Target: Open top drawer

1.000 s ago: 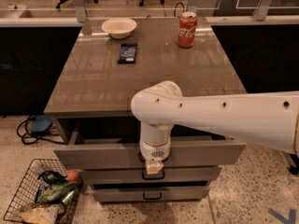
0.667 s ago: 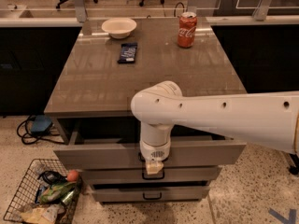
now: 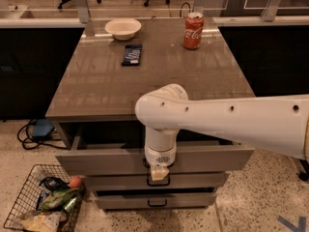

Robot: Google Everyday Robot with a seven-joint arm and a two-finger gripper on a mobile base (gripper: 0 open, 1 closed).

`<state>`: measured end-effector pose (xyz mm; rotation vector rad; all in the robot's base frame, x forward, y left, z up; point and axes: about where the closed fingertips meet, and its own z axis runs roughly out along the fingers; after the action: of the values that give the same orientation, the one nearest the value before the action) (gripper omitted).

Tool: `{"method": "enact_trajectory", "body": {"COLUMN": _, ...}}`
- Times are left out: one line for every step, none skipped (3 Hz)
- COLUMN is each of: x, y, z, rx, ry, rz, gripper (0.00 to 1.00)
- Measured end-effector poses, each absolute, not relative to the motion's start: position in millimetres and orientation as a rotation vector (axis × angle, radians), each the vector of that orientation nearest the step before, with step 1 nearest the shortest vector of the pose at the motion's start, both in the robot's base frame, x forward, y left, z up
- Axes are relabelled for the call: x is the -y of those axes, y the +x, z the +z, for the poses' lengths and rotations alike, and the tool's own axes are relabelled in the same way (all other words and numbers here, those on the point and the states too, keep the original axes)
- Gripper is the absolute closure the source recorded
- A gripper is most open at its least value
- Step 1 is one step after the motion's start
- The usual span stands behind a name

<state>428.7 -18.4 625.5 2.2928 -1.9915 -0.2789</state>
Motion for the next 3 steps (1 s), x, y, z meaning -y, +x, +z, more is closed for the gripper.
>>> {"method": "enact_trajectory", "body": {"x": 18.4, "y": 428.7, "z": 625.5, "rx": 1.992, "ry": 2.293, "rz": -0.279, "gripper": 1.00}}
{"method": "enact_trajectory", "body": {"x": 18.3, "y": 428.6, "z": 625.5, "rx": 1.992, "ry": 2.293, "rz": -0.279, "gripper": 1.00}}
{"method": "enact_trajectory", "body": {"x": 18.3, "y": 428.6, "z": 625.5, "rx": 1.992, "ry": 2.293, "rz": -0.278, "gripper": 1.00}}
